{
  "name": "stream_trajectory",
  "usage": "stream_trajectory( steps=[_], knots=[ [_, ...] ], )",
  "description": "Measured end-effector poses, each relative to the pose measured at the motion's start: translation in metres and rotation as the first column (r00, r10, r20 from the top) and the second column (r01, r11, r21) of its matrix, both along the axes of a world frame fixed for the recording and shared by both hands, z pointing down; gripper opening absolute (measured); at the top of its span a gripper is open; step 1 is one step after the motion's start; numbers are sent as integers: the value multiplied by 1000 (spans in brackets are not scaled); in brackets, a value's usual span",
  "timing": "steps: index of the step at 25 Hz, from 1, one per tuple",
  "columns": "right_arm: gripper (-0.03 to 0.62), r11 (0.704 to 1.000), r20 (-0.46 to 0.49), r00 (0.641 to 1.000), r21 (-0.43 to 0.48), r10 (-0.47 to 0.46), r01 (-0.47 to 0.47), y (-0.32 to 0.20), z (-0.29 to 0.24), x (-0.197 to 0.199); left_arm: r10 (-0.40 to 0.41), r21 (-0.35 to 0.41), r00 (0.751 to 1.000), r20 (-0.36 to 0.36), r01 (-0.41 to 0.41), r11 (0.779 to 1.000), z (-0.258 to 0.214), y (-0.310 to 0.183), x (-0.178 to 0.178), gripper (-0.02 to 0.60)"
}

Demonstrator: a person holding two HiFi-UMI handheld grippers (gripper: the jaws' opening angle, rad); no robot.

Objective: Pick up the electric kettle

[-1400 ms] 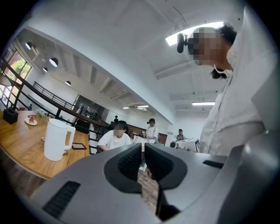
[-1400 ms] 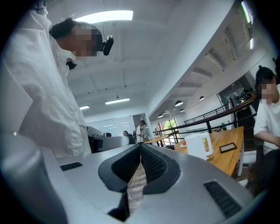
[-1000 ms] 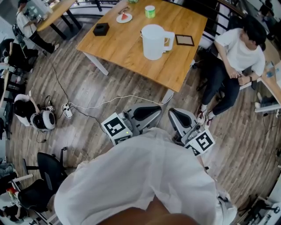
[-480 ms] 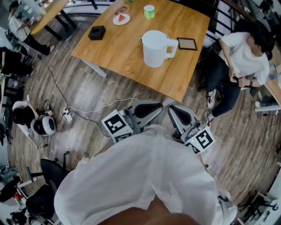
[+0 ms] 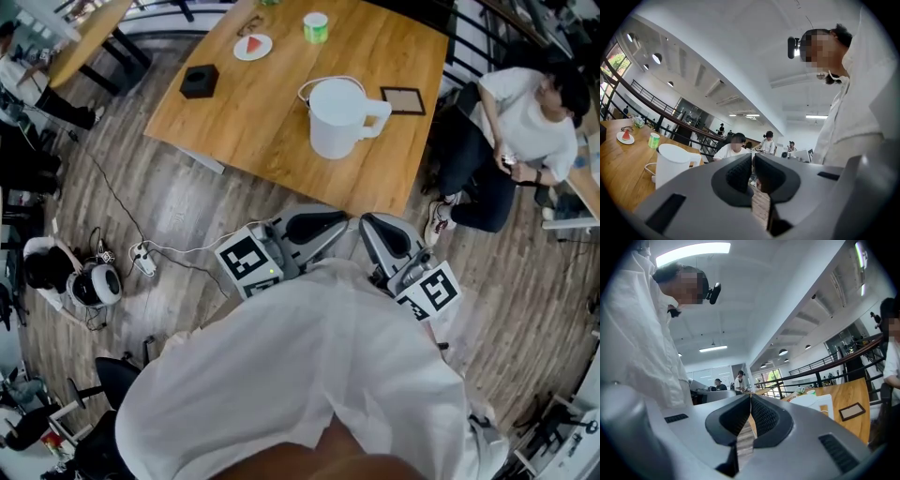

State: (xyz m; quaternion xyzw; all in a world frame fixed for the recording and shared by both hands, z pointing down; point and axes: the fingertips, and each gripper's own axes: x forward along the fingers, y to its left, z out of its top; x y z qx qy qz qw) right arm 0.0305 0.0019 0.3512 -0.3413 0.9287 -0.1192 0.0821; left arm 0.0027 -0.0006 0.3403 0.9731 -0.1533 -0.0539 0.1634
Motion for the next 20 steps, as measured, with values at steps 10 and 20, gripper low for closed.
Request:
stream_trajectory(
  steps=[10, 20],
  knots=[
    [15, 998, -46, 997, 41, 55, -54, -46, 8, -37, 74, 10, 997, -6, -74, 997, 4, -48, -39, 26],
    [15, 992, -34, 992, 12, 124, -124, -68, 9, -35, 133, -4, 991, -12, -133, 991, 13, -64, -40, 26]
  ],
)
